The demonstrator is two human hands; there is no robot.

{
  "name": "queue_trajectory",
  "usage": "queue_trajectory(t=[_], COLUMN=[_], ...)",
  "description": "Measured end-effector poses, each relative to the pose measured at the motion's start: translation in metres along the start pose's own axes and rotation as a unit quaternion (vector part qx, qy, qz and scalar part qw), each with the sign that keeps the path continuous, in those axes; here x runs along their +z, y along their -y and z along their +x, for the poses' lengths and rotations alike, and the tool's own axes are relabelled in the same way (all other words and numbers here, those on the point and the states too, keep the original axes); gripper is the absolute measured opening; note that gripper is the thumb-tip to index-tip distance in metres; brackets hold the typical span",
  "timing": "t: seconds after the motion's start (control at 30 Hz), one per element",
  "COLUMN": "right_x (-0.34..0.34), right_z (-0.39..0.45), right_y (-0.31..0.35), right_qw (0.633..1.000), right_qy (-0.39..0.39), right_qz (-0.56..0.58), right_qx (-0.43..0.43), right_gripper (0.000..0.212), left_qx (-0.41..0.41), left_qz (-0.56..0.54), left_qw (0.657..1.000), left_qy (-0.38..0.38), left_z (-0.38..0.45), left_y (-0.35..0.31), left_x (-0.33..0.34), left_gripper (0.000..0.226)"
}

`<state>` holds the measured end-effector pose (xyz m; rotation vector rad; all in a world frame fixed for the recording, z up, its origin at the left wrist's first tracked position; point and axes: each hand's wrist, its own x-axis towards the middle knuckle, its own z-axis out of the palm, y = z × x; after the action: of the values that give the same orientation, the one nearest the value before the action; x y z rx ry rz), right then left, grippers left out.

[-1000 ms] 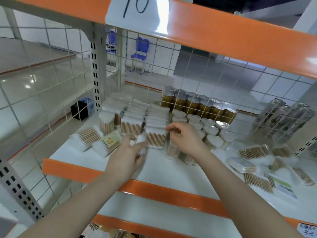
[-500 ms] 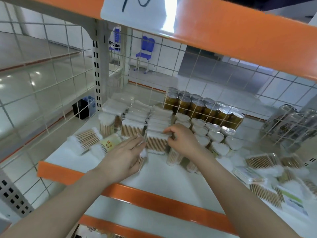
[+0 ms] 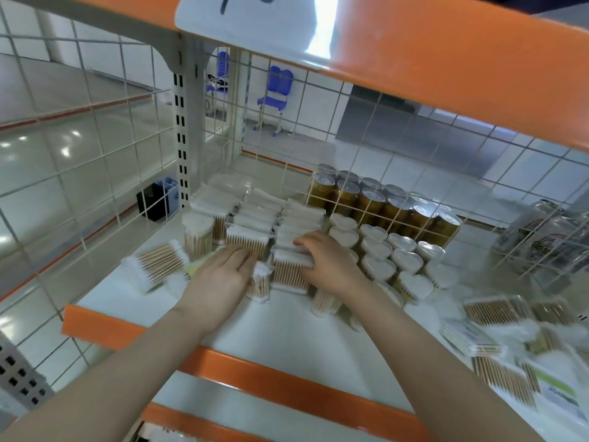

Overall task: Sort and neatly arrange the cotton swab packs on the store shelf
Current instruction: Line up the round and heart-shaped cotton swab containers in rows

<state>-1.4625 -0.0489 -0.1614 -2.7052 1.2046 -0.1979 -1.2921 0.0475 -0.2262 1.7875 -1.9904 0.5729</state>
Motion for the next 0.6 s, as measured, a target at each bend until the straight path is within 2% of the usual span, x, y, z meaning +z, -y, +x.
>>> queue_trajectory(t=[0.3,0.6], right_x=[0.002,0.009], right_z=[0.007,0.011], right_y=[0.004,0.007], right_qw=[0.999,0.999], right_qy=[0.009,-0.001], right_qz=[-0.03,-0.043], right_qx=[-0.006,-0.002], right_gripper=[0.044,0.043], left_qx=[-0.013,-0.01], left_qz=[0.023,0.06], left_qw=[0.999,0.998], left_qy=[-0.036,-0.025], left_z=[0.011,0.021], left_y=[0.014,0.024], left_x=[0.01,0.017], left_gripper=[0.058,0.07])
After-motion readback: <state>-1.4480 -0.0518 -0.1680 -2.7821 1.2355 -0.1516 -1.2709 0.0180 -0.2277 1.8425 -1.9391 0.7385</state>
